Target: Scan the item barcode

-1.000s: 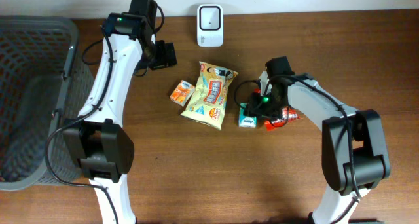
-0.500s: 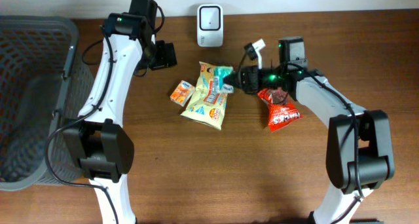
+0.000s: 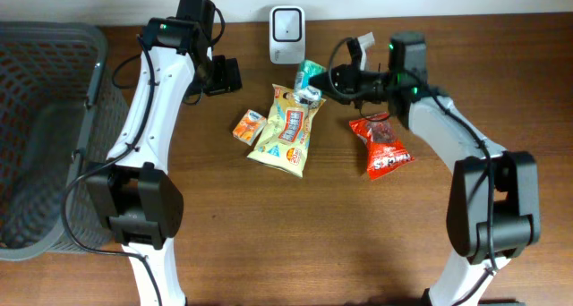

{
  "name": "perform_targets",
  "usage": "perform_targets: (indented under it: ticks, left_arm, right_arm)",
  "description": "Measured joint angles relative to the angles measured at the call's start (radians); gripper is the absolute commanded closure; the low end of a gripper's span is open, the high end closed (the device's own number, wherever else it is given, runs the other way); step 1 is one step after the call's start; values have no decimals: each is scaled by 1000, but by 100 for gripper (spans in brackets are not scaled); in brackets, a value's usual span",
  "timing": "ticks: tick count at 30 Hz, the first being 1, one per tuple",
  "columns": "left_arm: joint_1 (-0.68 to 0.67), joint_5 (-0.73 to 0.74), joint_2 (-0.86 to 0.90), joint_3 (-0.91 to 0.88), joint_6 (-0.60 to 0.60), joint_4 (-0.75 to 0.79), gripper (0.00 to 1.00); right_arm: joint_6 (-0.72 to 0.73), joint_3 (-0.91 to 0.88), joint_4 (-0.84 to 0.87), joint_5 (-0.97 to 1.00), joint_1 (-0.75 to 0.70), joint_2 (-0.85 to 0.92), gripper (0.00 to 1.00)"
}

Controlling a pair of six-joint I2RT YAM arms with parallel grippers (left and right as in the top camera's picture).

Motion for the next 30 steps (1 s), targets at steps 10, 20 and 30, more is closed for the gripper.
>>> perform_targets:
  ticks: [10,20,30]
  left_arm:
    - [0,1,0,0,0,-2,1]
    - [0,1,0,0,0,-1,1]
    - [0,1,0,0,0,-1,1]
  right_arm:
    - [-668,477,-304,1399,251,64,96]
    - [-1273,474,114,1212,260,333,96]
    - [-1616,474,208,1080,261,410,96]
